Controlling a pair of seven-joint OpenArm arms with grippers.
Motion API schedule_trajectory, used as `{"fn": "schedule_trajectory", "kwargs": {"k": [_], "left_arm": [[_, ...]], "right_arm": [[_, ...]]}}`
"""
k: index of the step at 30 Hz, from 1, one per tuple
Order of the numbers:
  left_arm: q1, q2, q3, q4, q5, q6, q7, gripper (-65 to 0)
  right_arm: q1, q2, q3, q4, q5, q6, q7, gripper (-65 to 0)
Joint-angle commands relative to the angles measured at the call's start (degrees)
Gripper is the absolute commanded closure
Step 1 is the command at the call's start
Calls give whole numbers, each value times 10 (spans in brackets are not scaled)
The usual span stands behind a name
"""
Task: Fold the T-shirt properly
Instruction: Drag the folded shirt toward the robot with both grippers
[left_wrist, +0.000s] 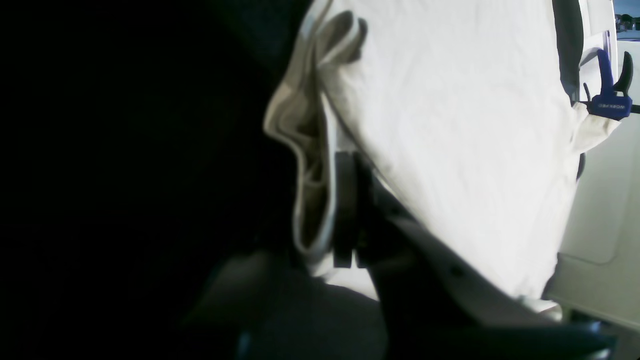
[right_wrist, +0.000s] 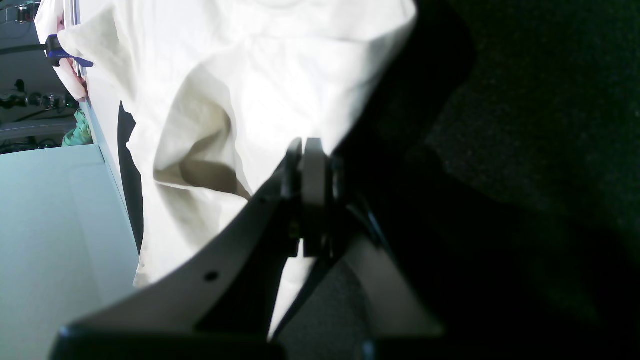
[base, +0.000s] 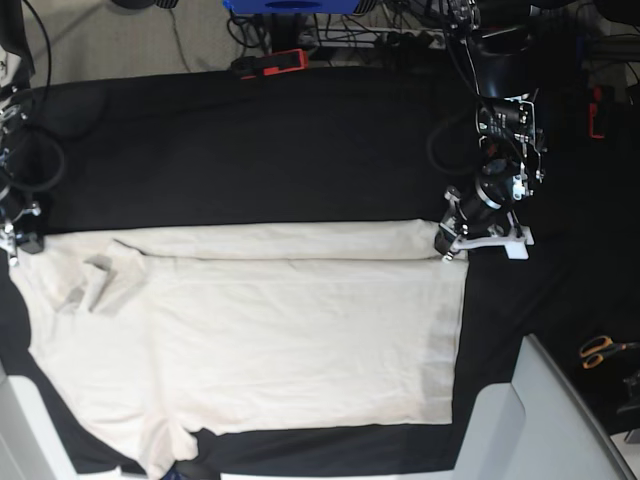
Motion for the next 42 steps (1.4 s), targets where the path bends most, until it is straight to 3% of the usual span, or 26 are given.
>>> {"fn": "schedule_trajectory", "kwargs": {"k": [1, 4, 12, 18, 27, 39, 42], "left_arm": [[9, 4, -15, 1, 5, 11, 16, -76], [15, 17, -36, -1, 8, 11, 17, 0], [22, -13, 44, 22, 7, 11, 18, 0], [71, -24, 47, 109, 10, 21, 18, 0], [122, -51, 53, 170, 9, 31, 18, 0], [185, -55, 52, 223, 10, 31, 19, 0], [194, -65, 53, 219, 10, 31, 19, 0]], "right_arm": [[13, 13, -1, 10, 7, 9, 4, -5], [13, 12, -1, 10, 7, 9, 4, -5], [5, 13, 2, 40, 9, 9, -28, -3], [-20, 9, 5, 119, 11, 9, -92, -2], [-53, 9, 100, 139, 9, 5, -180, -3], [-128, 6, 110, 165, 9, 10, -188, -3], [-154, -21, 109, 238, 9, 10, -197, -3]]}}
